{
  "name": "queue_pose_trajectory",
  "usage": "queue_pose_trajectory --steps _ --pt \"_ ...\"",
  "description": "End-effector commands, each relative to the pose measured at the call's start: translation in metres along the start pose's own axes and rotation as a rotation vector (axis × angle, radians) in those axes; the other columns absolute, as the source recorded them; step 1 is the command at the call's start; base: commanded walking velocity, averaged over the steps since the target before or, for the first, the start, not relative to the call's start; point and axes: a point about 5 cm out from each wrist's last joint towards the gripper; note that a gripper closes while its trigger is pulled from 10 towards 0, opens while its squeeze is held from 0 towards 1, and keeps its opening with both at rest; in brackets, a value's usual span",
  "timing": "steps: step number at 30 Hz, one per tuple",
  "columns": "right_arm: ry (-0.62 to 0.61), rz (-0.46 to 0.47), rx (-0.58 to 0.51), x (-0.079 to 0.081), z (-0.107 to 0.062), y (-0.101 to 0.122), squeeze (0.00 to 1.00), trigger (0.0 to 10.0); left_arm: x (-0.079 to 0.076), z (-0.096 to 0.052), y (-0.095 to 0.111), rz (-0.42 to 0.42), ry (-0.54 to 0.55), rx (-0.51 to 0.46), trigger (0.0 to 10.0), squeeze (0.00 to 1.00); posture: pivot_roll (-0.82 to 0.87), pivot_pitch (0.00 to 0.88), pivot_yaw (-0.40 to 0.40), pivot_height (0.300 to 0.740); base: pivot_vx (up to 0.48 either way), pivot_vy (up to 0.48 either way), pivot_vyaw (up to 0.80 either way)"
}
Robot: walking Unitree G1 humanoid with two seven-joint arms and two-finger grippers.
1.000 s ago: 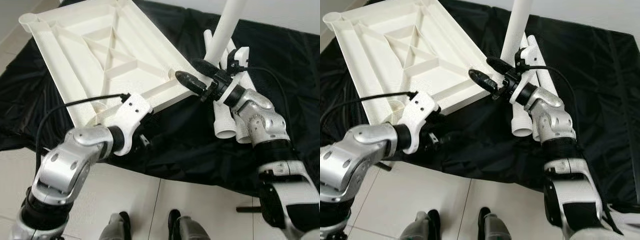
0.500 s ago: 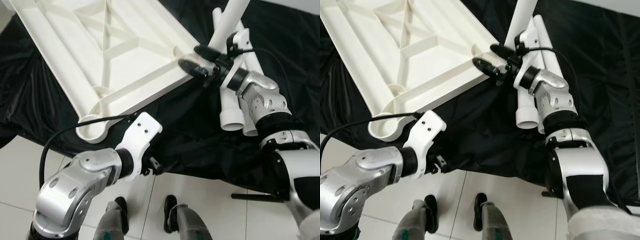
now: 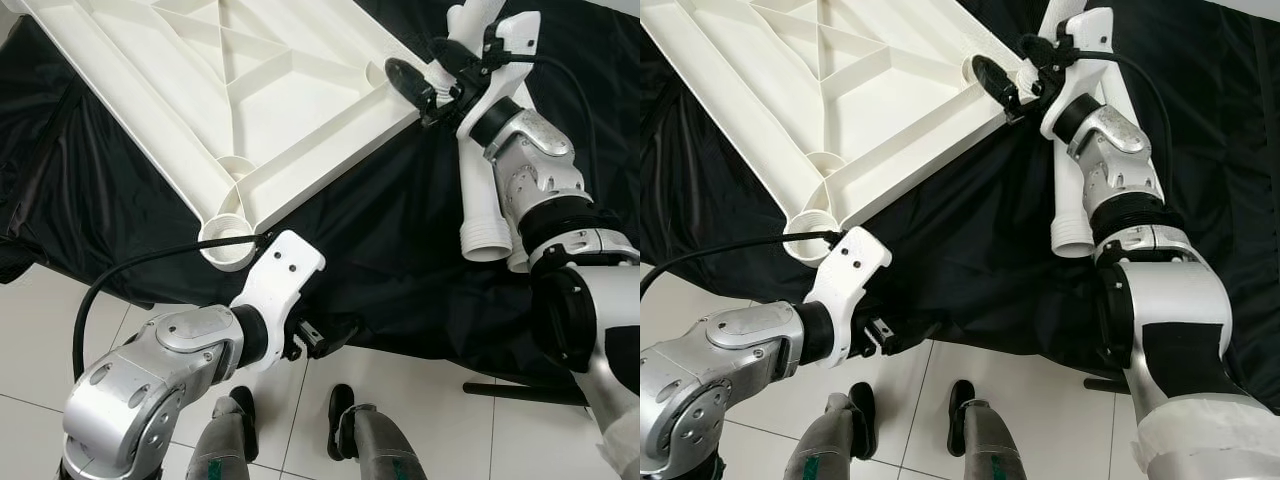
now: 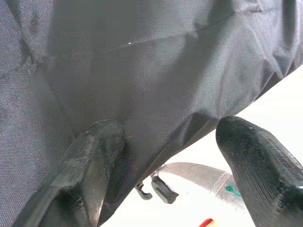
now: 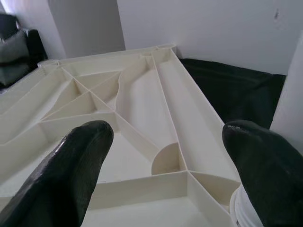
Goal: Building children table
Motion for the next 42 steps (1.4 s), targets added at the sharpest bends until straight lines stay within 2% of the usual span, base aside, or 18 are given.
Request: queue_pose_trajectory --steps 1,7,9,11,14,15,16,17,18,19,21,22,25,27,29,31,36,42 --pt "0.054 0.049 -0.024 0.002 -0.002 -0.001 0.0 10.0 -0.002 0.0 -0.005 -0.013 -0.003 0.03 10.0 0.0 0.07 0.38 -0.036 0.74 0.0 0.0 0.0" --pt "0.189 0.122 -0.032 0.014 -0.004 -0.011 0.0 10.0 0.001 0.003 -0.004 -0.01 -0.003 0.031 10.0 0.0 0.05 0.369 -0.03 0.74 0.0 0.0 0.0" --pt "0.22 0.154 -0.056 0.021 -0.009 -0.018 0.0 10.0 0.013 0.008 -0.003 -0.01 0.046 0.009 10.0 0.0 0.03 0.363 -0.025 0.74 0.0 0.0 0.0" --pt "0.217 0.163 -0.069 0.023 -0.011 -0.019 0.0 10.0 0.018 0.009 -0.003 -0.011 0.071 0.002 10.0 0.0 0.03 0.363 -0.025 0.74 0.0 0.0 0.0" --pt "0.181 0.152 -0.094 0.023 -0.017 -0.02 0.0 10.0 0.033 0.011 -0.001 -0.019 0.119 -0.013 10.0 0.0 0.02 0.357 -0.018 0.74 0.0 0.0 0.0" --pt "0.181 0.152 -0.094 0.023 -0.017 -0.02 0.0 10.0 0.033 0.011 -0.001 -0.019 0.119 -0.013 10.0 0.0 0.02 0.357 -0.018 0.74 0.0 0.0 0.0" --pt "0.162 0.151 -0.104 0.022 -0.021 -0.02 0.0 10.0 0.041 0.01 0.002 -0.015 0.14 -0.027 10.0 0.0 0.01 0.351 -0.01 0.74 0.0 0.0 0.0" --pt "0.162 0.151 -0.104 0.022 -0.021 -0.02 0.0 10.0 0.041 0.01 0.002 -0.015 0.14 -0.027 10.0 0.0 0.01 0.351 -0.01 0.74 0.0 0.0 0.0" --pt "0.136 0.151 -0.121 0.02 -0.025 -0.018 0.0 10.0 0.051 0.008 0.007 -0.005 0.162 -0.051 10.0 0.0 0.01 0.348 -0.007 0.74 0.0 0.0 0.0" --pt "0.136 0.151 -0.121 0.02 -0.025 -0.018 0.0 10.0 0.051 0.008 0.007 -0.005 0.162 -0.051 10.0 0.0 0.01 0.348 -0.007 0.74 0.0 0.0 0.0" --pt "0.09 0.139 -0.15 0.015 -0.032 -0.012 0.0 10.0 0.067 0.005 0.018 0.017 0.202 -0.104 10.0 0.0 0.0 0.341 -0.002 0.74 0.0 0.0 0.0" --pt "0.09 0.139 -0.15 0.015 -0.032 -0.012 0.0 10.0 0.067 0.005 0.018 0.017 0.202 -0.104 10.0 0.0 0.0 0.341 -0.002 0.74 0.0 0.0 0.0" --pt "0.003 0.103 -0.163 0.011 -0.044 -0.009 0.0 10.0 0.09 0.005 0.025 0.017 0.299 -0.148 10.0 0.0 -0.01 0.323 0.008 0.74 0.0 0.0 0.0" --pt "-0.025 0.099 -0.163 0.014 -0.05 -0.01 0.0 10.0 0.099 0.006 0.026 0.0 0.347 -0.171 10.0 0.0 -0.02 0.311 0.012 0.74 0.0 0.0 0.0" --pt "-0.029 0.101 -0.163 0.016 -0.051 -0.011 0.0 10.0 0.102 0.007 0.026 -0.004 0.354 -0.178 10.0 0.0 -0.02 0.308 0.014 0.74 0.0 0.0 0.0" --pt "-0.095 0.09 -0.158 0.026 -0.06 -0.014 0.0 10.0 0.112 0.008 0.028 -0.03 0.421 -0.224 10.0 0.0 -0.03 0.291 0.02 0.74 0.0 0.0 0.0" --pt "-0.139 0.126 -0.141 0.043 -0.069 -0.023 0.0 10.0 0.112 0.011 0.03 -0.044 0.392 -0.26 10.0 0.0 -0.04 0.271 0.031 0.74 0.0 0.0 0.0" --pt "-0.182 0.123 -0.123 0.048 -0.073 -0.022 0.0 10.0 0.108 0.016 0.033 -0.022 0.341 -0.288 10.0 0.0 -0.04 0.264 0.032 0.74 0.0 0.0 0.0"
Point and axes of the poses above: a point about 5 cm out from each wrist's last joint towards the gripper, its own z axis pointing out of the wrist towards the gripper, its own y axis along the axis of the wrist's last joint, x = y × z, and after that the axes turned 1 degree about z, right-handed
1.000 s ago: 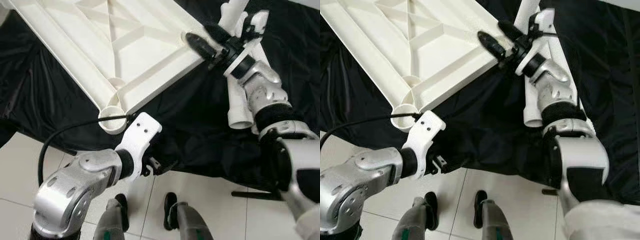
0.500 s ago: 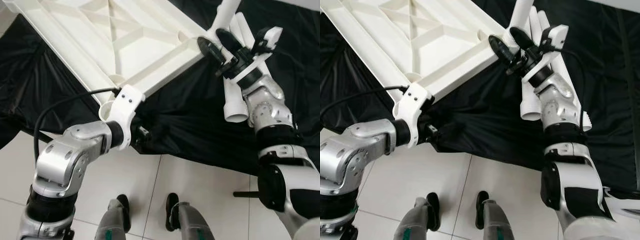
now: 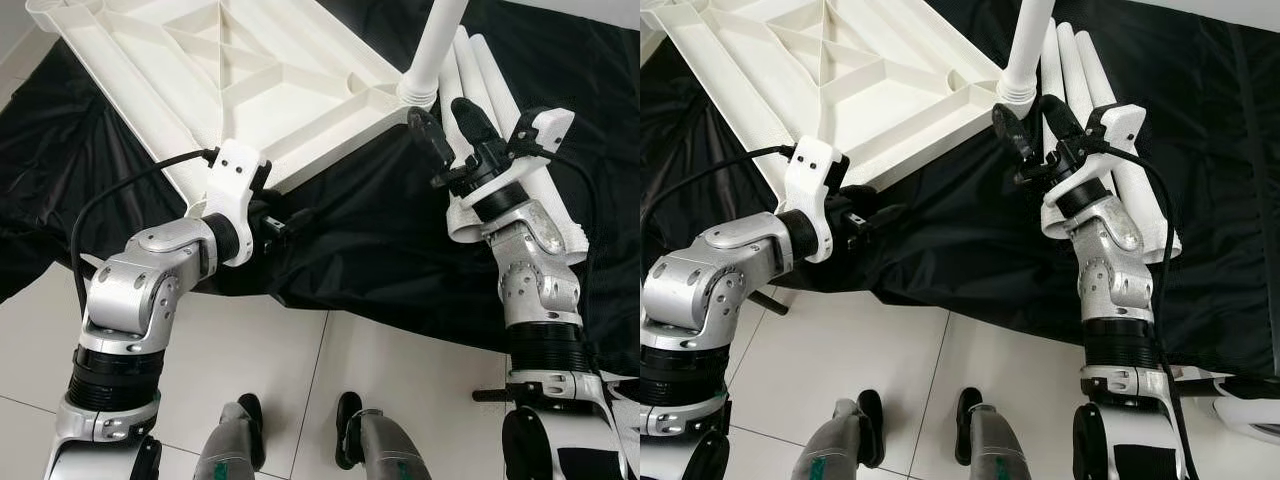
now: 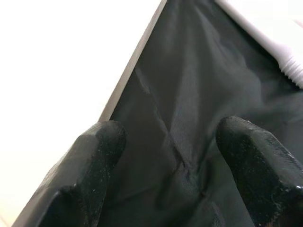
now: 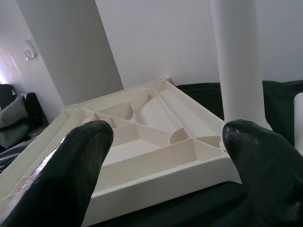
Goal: Building children table
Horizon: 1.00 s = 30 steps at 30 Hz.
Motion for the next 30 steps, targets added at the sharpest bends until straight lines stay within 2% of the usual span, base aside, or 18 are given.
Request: queue_pose_trajectory --steps 1,6,10,14,15,17,18,19,20,21,22,23,24,25,27,30 --pt "-0.02 -0.012 0.013 0.001 -0.005 -0.001 0.0 10.0 0.008 -0.002 0.001 0.012 0.105 -0.023 10.0 0.0 -0.04 0.264 0.032 0.74 0.0 0.0 0.0" --pt "-0.141 -0.017 0.05 0.006 -0.018 -0.009 0.0 10.0 -0.004 -0.006 0.011 0.063 0.053 -0.117 10.0 0.0 -0.03 0.261 0.047 0.74 0.0 0.0 0.0" --pt "-0.201 -0.033 0.09 0.008 -0.029 -0.015 0.0 10.0 -0.012 -0.008 0.006 0.148 0.048 -0.131 10.0 0.0 -0.03 0.257 0.051 0.74 0.0 0.0 0.0" --pt "-0.24 -0.04 0.107 0.008 -0.034 -0.018 0.0 10.0 -0.01 -0.008 0.003 0.157 0.094 -0.131 10.0 0.0 -0.03 0.258 0.055 0.74 0.0 0.0 0.0" --pt "-0.255 -0.04 0.11 0.011 -0.037 -0.019 0.0 10.0 -0.004 -0.008 0.003 0.177 0.147 -0.139 10.0 0.0 -0.03 0.25 0.062 0.74 0.0 0.0 0.0" --pt "-0.255 -0.04 0.11 0.011 -0.037 -0.019 0.0 10.0 -0.004 -0.008 0.003 0.177 0.147 -0.139 10.0 0.0 -0.03 0.25 0.062 0.74 0.0 0.0 0.0" --pt "-0.274 -0.039 0.113 0.014 -0.04 -0.02 0.0 10.0 0.005 -0.01 0.004 0.173 0.211 -0.144 10.0 0.0 -0.04 0.243 0.063 0.74 0.0 0.0 0.0" --pt "-0.274 -0.039 0.113 0.014 -0.04 -0.02 0.0 10.0 0.005 -0.01 0.004 0.173 0.211 -0.144 10.0 0.0 -0.04 0.243 0.063 0.74 0.0 0.0 0.0" --pt "-0.28 -0.04 0.113 0.018 -0.042 -0.022 0.0 10.0 0.016 -0.012 -0.001 0.198 0.262 -0.116 10.0 0.0 -0.04 0.218 0.068 0.74 0.0 0.0 0.0" --pt "-0.28 -0.04 0.113 0.018 -0.042 -0.022 0.0 10.0 0.016 -0.012 -0.001 0.198 0.262 -0.116 10.0 0.0 -0.04 0.218 0.068 0.74 0.0 0.0 0.0" --pt "-0.282 -0.036 0.101 0.023 -0.043 -0.021 0.0 10.0 0.026 -0.014 -0.009 0.226 0.303 -0.084 10.0 0.0 -0.04 0.199 0.072 0.74 0.0 0.0 0.0" --pt "-0.282 -0.036 0.101 0.023 -0.043 -0.021 0.0 10.0 0.026 -0.014 -0.009 0.226 0.303 -0.084 10.0 0.0 -0.04 0.199 0.072 0.74 0.0 0.0 0.0" --pt "-0.283 -0.045 0.094 0.025 -0.042 -0.021 0.0 10.0 0.032 -0.014 -0.018 0.238 0.316 -0.047 10.0 0.0 -0.04 0.192 0.073 0.74 0.0 0.0 0.0" --pt "-0.283 -0.045 0.094 0.025 -0.042 -0.021 0.0 10.0 0.032 -0.014 -0.018 0.238 0.316 -0.047 10.0 0.0 -0.04 0.192 0.073 0.74 0.0 0.0 0.0" --pt "-0.261 -0.03 0.075 0.034 -0.04 -0.018 0.0 10.0 0.035 -0.011 -0.04 0.269 0.328 0.049 10.0 0.0 -0.04 0.173 0.075 0.74 0.0 0.0 0.0" --pt "-0.232 -0.017 0.066 0.042 -0.039 -0.016 0.0 10.0 0.035 -0.006 -0.052 0.269 0.333 0.11 10.0 0.0 -0.04 0.164 0.07 0.74 0.0 0.0 0.0"
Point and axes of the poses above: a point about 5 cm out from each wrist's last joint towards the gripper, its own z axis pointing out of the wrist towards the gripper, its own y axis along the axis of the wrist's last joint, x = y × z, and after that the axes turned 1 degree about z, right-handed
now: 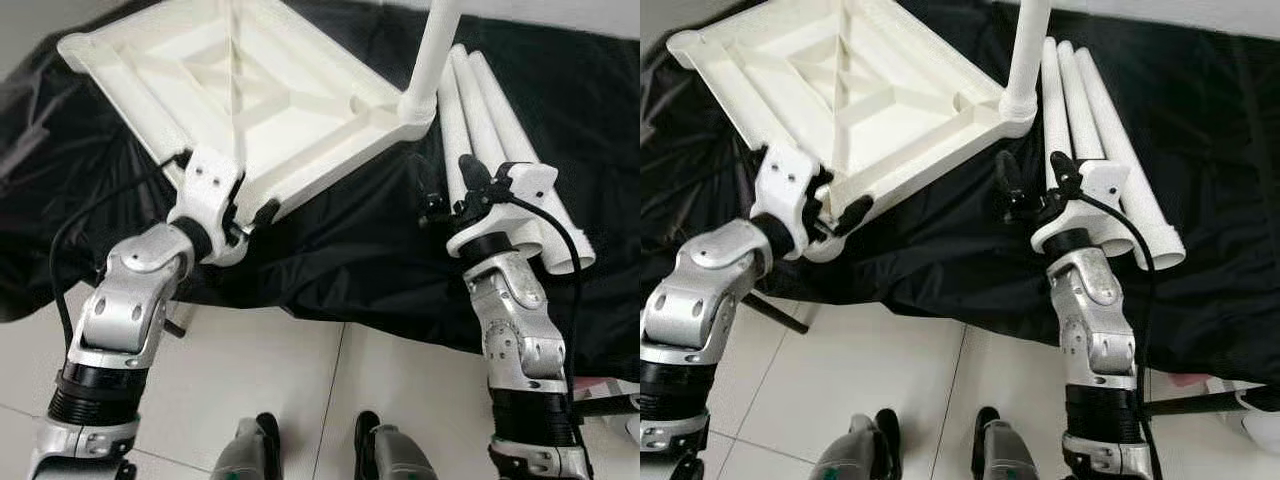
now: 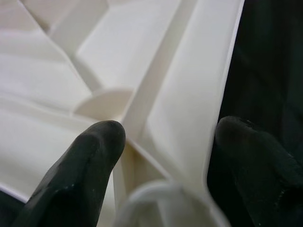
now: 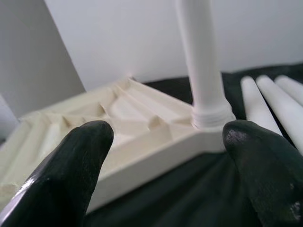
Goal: Building children table
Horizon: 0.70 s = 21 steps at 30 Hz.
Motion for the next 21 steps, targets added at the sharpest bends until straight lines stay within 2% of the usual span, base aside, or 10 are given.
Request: queue_pose_trajectory --steps 1,5,9,16,21 --pt "0.025 0.016 0.002 0.008 -0.004 0.0 0.0 10.0 0.0 0.003 -0.012 0.014 0.111 0.054 10.0 0.0 -0.04 0.164 0.07 0.74 0.0 0.0 0.0" --pt "0.062 0.04 0.004 0.021 -0.009 0.002 0.0 10.0 -0.007 0.017 -0.023 0.031 0.11 0.123 10.0 0.0 -0.05 0.165 0.067 0.74 0.0 0.0 0.0" --pt "0.059 0.049 0.018 0.024 -0.015 0.002 0.0 10.0 -0.005 0.028 -0.027 0.019 0.131 0.157 10.0 0.0 -0.06 0.172 0.067 0.74 0.0 0.0 0.0" --pt "0.036 0.049 0.03 0.024 -0.023 0.004 0.0 10.0 0.002 0.034 -0.038 0.011 0.177 0.238 10.0 0.0 -0.07 0.19 0.073 0.74 0.0 0.0 0.0" --pt "0.024 0.058 0.045 0.025 -0.028 0.002 0.0 10.0 0.001 0.036 -0.038 0.024 0.162 0.235 10.0 0.0 -0.07 0.199 0.074 0.74 0.0 0.0 0.0"
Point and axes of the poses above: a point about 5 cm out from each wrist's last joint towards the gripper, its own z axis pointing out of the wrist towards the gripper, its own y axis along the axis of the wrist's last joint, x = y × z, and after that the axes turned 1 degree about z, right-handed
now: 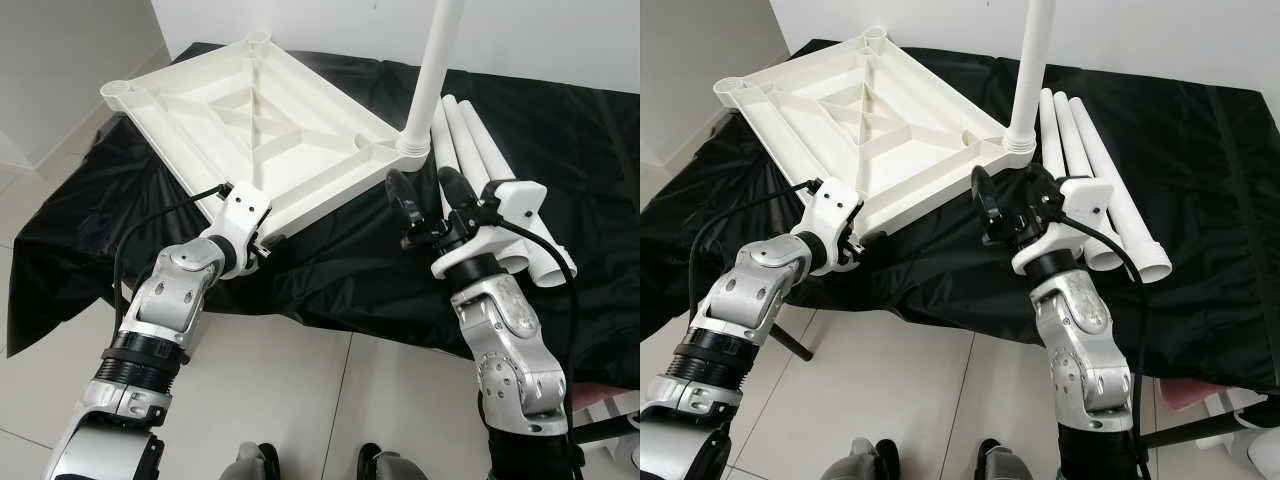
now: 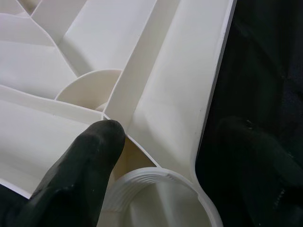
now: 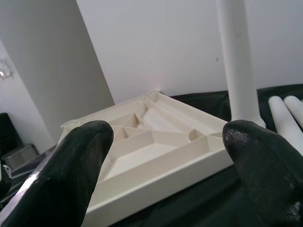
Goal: Building children table
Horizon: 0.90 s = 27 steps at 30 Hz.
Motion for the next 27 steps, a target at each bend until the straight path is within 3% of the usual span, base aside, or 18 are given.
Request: queue_pose_trajectory --steps 1,7,11,13,18,27 --pt "-0.001 0.004 0.006 0.004 -0.004 -0.001 0.0 10.0 0.007 -0.001 -0.019 -0.003 0.189 0.074 10.0 0.0 -0.07 0.199 0.074 0.74 0.0 0.0 0.0" --pt "-0.033 -0.03 0.041 0.007 -0.013 -0.01 0.0 10.0 -0.01 -0.001 -0.033 -0.006 0.133 0.123 10.0 0.0 -0.07 0.212 0.069 0.74 0.0 0.0 0.0" --pt "-0.03 -0.029 0.046 0.008 -0.013 -0.01 0.0 10.0 -0.014 -0.001 -0.034 -0.003 0.114 0.133 10.0 0.0 -0.07 0.212 0.069 0.74 0.0 0.0 0.0" --pt "-0.024 -0.028 0.054 0.01 -0.015 -0.01 0.0 10.0 -0.03 0.001 -0.038 0.011 0.024 0.169 10.0 0.0 -0.07 0.211 0.065 0.74 0.0 0.0 0.0" --pt "-0.022 -0.028 0.055 0.01 -0.014 -0.009 0.0 10.0 -0.043 0.005 -0.038 0.021 -0.051 0.188 10.0 0.0 -0.07 0.212 0.065 0.74 0.0 0.0 0.0" --pt "-0.028 -0.043 0.043 0.01 -0.013 -0.006 0.0 10.0 -0.071 0.015 -0.014 -0.059 -0.246 0.156 10.0 0.0 -0.08 0.207 0.07 0.74 0.0 0.0 0.0"
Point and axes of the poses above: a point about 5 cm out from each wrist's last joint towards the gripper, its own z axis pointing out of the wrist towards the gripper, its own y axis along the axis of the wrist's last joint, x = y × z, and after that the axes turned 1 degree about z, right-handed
